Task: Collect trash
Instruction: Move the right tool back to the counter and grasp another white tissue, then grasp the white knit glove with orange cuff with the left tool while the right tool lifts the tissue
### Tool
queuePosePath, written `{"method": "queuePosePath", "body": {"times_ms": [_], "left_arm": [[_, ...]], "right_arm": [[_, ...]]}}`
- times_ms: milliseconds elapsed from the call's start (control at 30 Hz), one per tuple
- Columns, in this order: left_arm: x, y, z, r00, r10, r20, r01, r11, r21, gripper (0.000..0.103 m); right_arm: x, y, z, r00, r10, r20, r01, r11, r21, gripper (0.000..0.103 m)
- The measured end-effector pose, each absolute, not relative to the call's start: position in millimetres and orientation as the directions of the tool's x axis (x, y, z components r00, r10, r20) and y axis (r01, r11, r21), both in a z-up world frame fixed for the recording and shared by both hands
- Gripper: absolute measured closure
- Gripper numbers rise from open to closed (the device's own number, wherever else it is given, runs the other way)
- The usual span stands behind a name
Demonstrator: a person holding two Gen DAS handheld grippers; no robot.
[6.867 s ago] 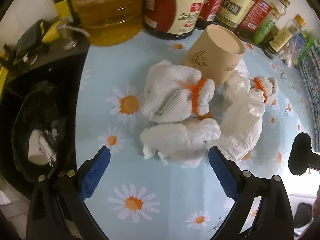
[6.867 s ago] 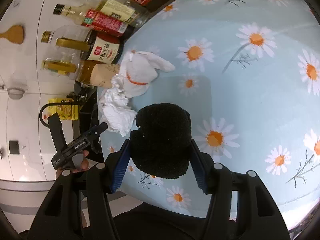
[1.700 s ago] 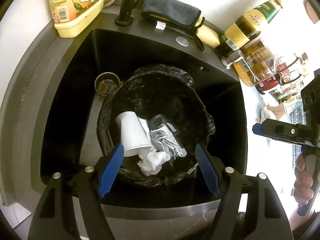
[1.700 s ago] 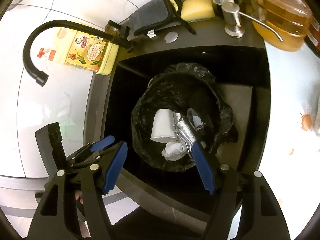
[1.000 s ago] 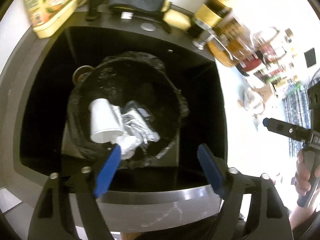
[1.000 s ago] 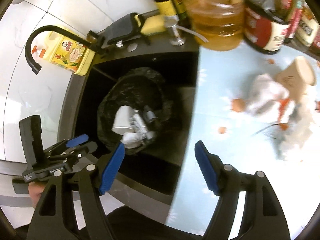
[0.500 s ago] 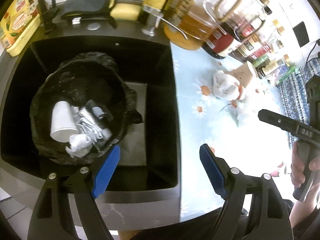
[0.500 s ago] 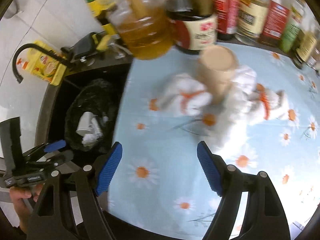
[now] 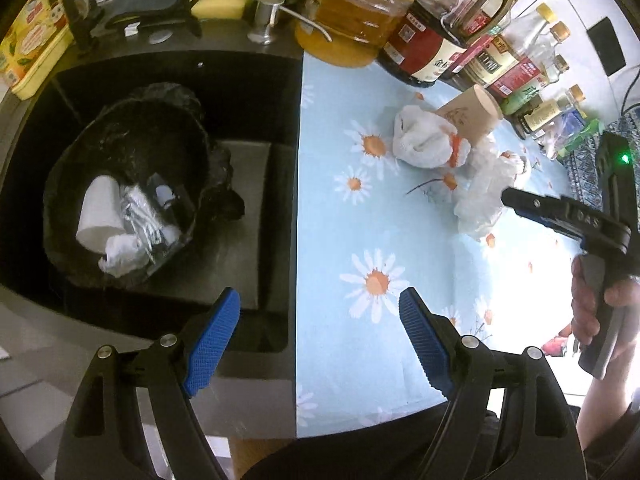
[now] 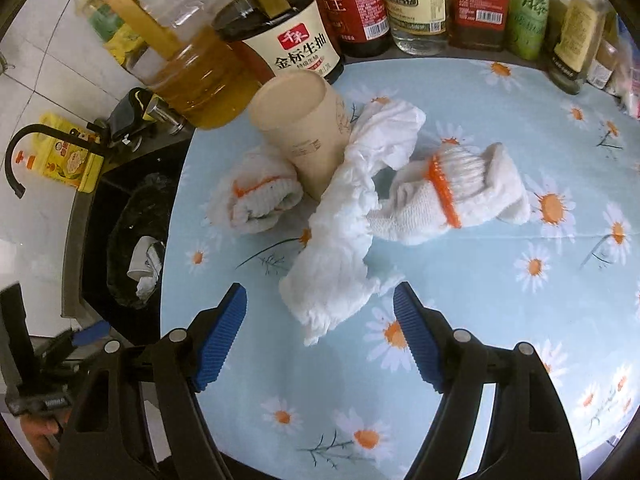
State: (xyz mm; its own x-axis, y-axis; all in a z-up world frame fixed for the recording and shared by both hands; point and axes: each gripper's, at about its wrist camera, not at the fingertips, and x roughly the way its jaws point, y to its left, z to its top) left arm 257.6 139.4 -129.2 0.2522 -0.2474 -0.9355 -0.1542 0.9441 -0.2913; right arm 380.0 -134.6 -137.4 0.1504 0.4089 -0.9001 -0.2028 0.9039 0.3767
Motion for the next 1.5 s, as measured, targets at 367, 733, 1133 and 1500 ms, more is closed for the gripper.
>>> {"method": "queuePosePath", "body": {"times_ms": [367,733,1133,1500], "left_arm": [[242,131,-132,0.226,-0.2,-0.953,-0.228,0.941,-0.251,0.024],[266,99,-131,0.231,-0.221,-0.948,-0.134,0.957,-0.256,0.023],[309,47,-112,0.274,-0.259,-0.926,0.047,0.965,-0.256,0.012],[355,13,-110,0.278,-0.255,-0.926,0.165,0.963,-0.215,0.012]], "right_arm": [[400,-141,-168,0.07,0.491,-0.868,-0.186,0.862,0.472,0.084],[389,-169,-120,0.177,0.543,-0.821,-0.213,0.835,0.507,0.086],[367,-216,-56,0.328,0.561,-0.76,-0.22,0.828,0.517,0.086],[325,-266,-38,0.402,0.52,-0.753,-0.16,0.85,0.502,0.086]]}}
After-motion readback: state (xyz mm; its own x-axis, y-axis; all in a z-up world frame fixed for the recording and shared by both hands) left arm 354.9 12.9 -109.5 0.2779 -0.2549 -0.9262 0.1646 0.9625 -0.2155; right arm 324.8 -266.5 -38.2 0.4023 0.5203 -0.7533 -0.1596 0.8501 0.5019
